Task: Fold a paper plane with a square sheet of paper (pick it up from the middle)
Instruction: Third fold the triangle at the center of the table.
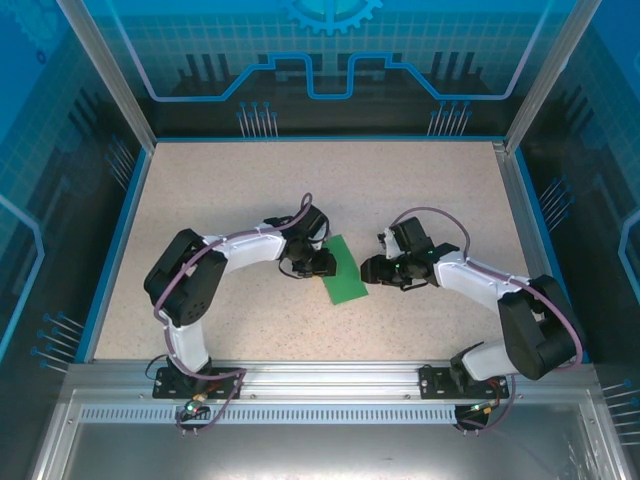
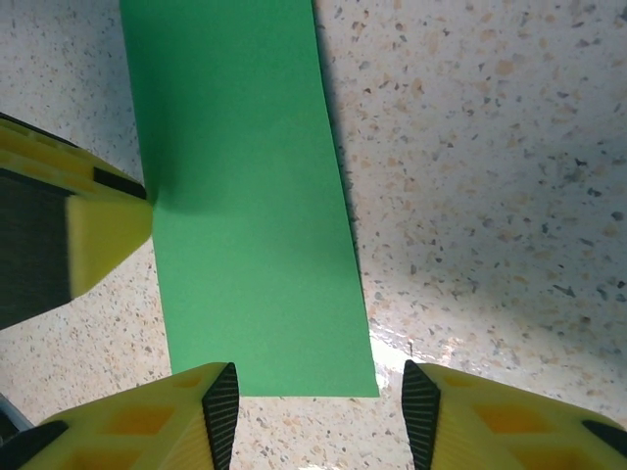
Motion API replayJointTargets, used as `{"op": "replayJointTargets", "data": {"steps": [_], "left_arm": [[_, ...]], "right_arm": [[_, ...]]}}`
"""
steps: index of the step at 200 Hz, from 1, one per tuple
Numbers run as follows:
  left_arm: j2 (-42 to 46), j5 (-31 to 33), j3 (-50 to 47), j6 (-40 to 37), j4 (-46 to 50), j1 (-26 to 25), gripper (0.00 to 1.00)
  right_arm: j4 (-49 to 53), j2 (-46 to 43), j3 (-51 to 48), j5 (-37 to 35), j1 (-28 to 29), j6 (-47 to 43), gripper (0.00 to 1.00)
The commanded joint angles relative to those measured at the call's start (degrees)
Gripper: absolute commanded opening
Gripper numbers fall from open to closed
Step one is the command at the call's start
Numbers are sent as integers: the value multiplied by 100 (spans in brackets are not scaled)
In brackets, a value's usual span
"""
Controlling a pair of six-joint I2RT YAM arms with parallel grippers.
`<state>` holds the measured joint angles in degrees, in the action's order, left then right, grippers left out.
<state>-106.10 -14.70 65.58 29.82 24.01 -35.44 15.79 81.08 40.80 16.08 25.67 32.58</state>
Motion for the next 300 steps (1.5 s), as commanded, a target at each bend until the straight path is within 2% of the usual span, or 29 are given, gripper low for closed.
{"op": "replayJointTargets", "data": {"steps": [1,91,161,187,210,253,300], "left_arm": [[-178,138,100,-202,208,-47,29],[-686,400,351,-585,568,-50,22],[-833,547,395,-752,702,-49,22],[-868,534,377,-758,676,-43,22],[-859,547,376,-776,675,-46,22],[-877,552,357,-792,640,-44,22],[-886,530,358,-811,615,-43,22]], "right_arm": [[-118,75,-56,203,-115,22,51],[-242,432,-11,321,-153,29,51],[-560,834,1,747,-220,106,51],[-799,901,-29,1092,-221,204,48],[-792,745,-80,1152,-220,258,41],[-779,480,-188,1324,-223,335,37],[-582,285,-190,1199,-220,342,29]]}}
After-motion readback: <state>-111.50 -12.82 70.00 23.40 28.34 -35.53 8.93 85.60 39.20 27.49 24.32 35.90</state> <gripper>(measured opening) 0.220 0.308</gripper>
